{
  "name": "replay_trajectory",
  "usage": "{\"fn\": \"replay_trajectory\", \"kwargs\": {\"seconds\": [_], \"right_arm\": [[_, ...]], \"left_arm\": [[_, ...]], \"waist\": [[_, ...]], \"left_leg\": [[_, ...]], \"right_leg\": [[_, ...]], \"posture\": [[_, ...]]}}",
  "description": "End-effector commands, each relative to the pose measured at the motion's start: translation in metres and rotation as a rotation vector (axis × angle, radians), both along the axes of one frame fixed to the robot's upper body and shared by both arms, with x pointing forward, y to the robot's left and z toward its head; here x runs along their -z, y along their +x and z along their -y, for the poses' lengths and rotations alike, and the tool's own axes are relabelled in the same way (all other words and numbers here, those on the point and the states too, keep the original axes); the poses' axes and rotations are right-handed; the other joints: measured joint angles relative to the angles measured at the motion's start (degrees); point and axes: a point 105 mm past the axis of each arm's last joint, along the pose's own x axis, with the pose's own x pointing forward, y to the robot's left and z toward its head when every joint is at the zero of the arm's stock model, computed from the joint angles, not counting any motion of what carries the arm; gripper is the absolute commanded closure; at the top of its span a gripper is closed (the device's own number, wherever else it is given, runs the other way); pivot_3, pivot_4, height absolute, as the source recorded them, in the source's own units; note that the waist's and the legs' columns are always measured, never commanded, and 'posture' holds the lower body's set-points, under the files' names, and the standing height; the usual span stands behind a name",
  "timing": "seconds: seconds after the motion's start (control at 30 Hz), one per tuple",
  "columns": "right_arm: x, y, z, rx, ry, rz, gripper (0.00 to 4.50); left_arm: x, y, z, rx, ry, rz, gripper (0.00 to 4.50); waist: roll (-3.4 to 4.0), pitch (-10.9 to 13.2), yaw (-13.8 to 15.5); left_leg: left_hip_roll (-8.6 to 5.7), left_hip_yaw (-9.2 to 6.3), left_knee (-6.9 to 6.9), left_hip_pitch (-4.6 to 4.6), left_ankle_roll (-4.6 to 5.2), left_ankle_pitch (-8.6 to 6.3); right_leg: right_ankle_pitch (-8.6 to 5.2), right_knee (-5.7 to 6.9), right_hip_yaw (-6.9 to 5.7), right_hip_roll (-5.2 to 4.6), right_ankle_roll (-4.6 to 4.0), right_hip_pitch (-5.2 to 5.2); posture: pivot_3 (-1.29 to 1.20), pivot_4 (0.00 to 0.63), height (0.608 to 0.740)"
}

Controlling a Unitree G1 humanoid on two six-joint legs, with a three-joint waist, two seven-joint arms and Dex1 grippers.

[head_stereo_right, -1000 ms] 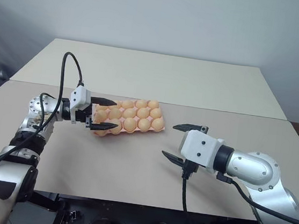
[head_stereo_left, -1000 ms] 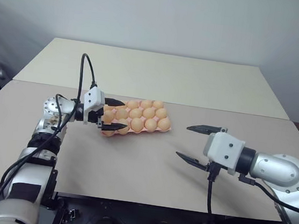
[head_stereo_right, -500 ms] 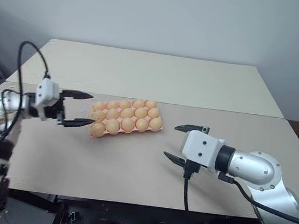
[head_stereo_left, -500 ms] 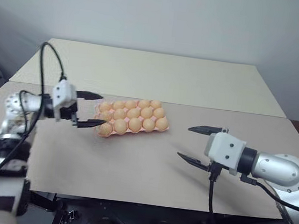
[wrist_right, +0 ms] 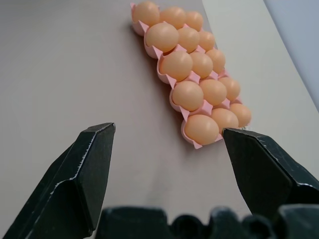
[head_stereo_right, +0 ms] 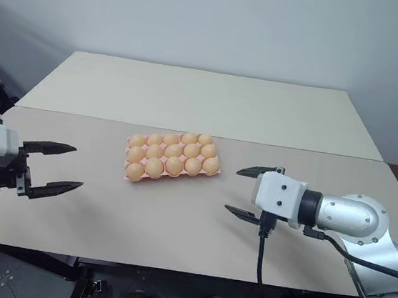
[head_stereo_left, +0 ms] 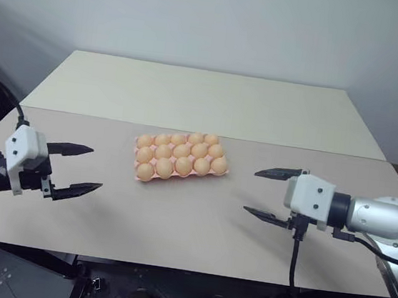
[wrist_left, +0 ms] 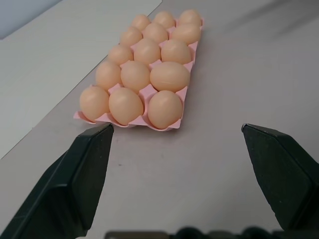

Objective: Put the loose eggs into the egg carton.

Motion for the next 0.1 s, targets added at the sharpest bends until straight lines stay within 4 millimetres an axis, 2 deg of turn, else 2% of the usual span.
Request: {"fn": "replay_trajectory", "kwargs": {"seconds": [0.03,0.1], "right_arm": [[-0.0116,-0.0035,0.0025,-0.021,-0.001,0.049,0.47],[-0.0124,-0.0018,0.0019,-0.023,0.002,0.050,0.47]], "left_arm": [[-0.0124,-0.0058,0.0021,0.002,0.008,0.060,0.03],[-0.0117,-0.0073,0.0021,-0.010,0.001,0.050,0.03]], "waist": [[0.00,0.00,-0.02],[0.00,0.00,-0.02]], "left_leg": [[0.00,0.00,0.00,0.01,0.00,0.00],[0.00,0.01,0.00,0.02,0.00,0.00]], "right_leg": [[0.00,0.01,0.00,0.00,0.00,0.00],[0.00,0.00,0.00,0.00,0.00,0.01]], "posture": [[0.00,0.150,0.740],[0.00,0.150,0.740]]}}
